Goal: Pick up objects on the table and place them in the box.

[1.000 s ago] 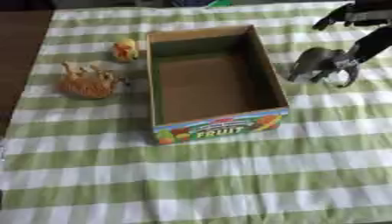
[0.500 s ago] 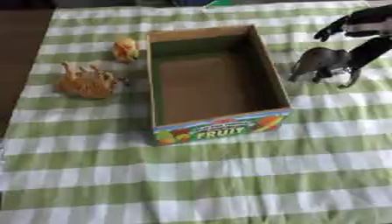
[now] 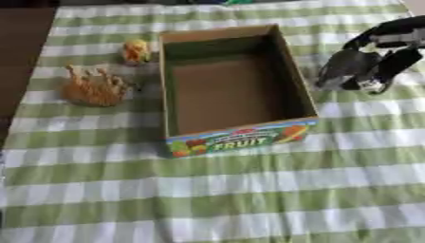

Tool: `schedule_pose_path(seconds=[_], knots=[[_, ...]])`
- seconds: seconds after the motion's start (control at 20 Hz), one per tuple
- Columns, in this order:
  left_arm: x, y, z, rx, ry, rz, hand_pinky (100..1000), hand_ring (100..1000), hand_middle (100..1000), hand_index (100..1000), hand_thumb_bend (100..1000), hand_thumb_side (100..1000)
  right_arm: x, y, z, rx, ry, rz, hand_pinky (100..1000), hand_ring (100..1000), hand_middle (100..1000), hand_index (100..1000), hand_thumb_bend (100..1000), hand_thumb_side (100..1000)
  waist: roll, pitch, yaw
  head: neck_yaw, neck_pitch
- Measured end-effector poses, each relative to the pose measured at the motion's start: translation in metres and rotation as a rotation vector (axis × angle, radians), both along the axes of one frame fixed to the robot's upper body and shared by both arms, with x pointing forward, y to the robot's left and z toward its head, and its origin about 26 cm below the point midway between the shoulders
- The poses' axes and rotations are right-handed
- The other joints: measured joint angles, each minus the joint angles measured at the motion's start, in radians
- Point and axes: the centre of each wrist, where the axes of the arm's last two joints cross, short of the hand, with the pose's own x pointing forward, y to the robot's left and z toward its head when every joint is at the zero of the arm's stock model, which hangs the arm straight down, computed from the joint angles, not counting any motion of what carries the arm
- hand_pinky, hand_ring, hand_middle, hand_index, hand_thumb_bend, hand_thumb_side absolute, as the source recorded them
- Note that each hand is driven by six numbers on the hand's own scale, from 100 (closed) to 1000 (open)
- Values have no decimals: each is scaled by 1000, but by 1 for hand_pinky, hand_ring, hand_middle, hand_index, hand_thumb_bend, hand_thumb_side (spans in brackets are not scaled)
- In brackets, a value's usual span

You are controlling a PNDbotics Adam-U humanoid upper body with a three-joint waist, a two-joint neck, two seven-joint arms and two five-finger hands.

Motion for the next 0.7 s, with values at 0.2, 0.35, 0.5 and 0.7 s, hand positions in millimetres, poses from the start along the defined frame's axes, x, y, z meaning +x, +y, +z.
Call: schedule_pose_path(seconds=[0.2,0.35,0.5,0.7], knots=[[0,0,0,1,1,-2,592,603,612,792,100,1000,4,0,-3,9,-14,-12,850,936,835,958,435,707,0,6,4,-3,-7],[0,-1,0,4,4,-7,592,602,611,791,100,1000,6,-1,-5,14,-36,-23,847,931,818,938,387,673,0,9,8,-4,-7],[0,-2,0,7,5,-9,592,600,610,788,100,1000,8,-1,-8,12,-48,-25,839,913,791,879,274,615,-1,11,9,-4,-8],[0,-2,0,10,10,-11,592,598,608,787,100,1000,9,-1,-9,10,-63,-22,824,882,758,836,121,539,-1,12,9,-4,-8]])
